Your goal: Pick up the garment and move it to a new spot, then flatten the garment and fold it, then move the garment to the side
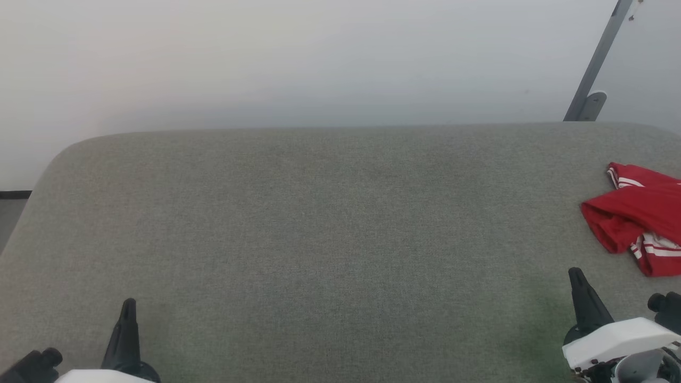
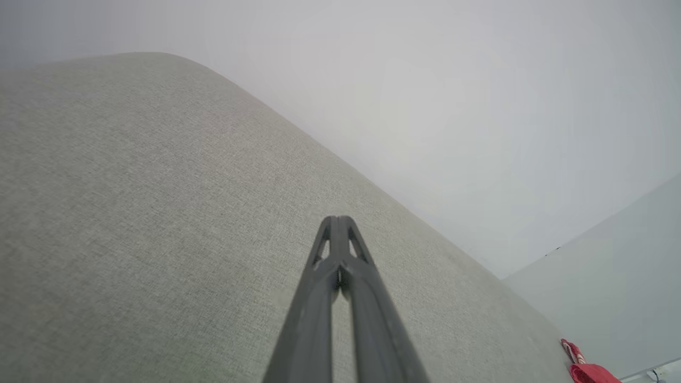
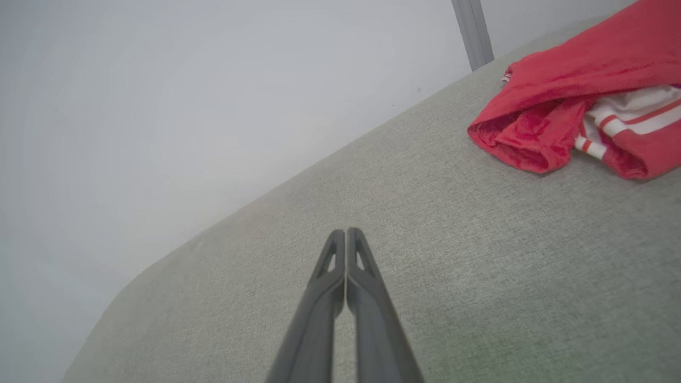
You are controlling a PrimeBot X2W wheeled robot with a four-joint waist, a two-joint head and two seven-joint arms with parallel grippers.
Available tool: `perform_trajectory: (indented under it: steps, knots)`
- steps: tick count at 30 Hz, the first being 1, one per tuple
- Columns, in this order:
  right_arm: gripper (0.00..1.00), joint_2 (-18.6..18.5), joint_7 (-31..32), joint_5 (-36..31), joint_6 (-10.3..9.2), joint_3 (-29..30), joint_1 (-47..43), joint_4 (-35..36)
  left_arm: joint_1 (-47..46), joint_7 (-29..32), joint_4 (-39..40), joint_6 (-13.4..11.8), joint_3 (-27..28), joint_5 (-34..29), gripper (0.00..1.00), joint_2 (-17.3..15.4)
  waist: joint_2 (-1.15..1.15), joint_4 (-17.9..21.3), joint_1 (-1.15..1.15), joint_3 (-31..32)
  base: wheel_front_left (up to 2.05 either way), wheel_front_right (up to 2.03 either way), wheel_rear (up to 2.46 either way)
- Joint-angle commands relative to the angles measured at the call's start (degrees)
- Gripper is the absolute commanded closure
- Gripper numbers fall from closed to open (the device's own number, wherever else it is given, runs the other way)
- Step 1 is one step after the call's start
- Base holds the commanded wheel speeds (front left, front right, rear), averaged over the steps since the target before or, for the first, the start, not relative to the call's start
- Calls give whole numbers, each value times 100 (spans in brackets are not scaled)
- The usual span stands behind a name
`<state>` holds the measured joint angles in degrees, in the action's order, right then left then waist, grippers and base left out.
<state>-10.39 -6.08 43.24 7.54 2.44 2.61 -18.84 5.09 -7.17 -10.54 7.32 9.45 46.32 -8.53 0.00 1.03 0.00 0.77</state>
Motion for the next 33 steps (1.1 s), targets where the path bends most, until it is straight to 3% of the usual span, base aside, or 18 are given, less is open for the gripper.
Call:
perform_trajectory:
  steps: [1,33]
  knots:
    - [100,-3,42,172,-2,47,154,103,-178,34,58,7,-1,159,100,-30,0,-1,0,-1,0,0,0]
    - [100,321,569,2204,-4,209,267,281,-618,614,-114,15,-124,2077,100,226,0,-35,0,-32,0,0,0]
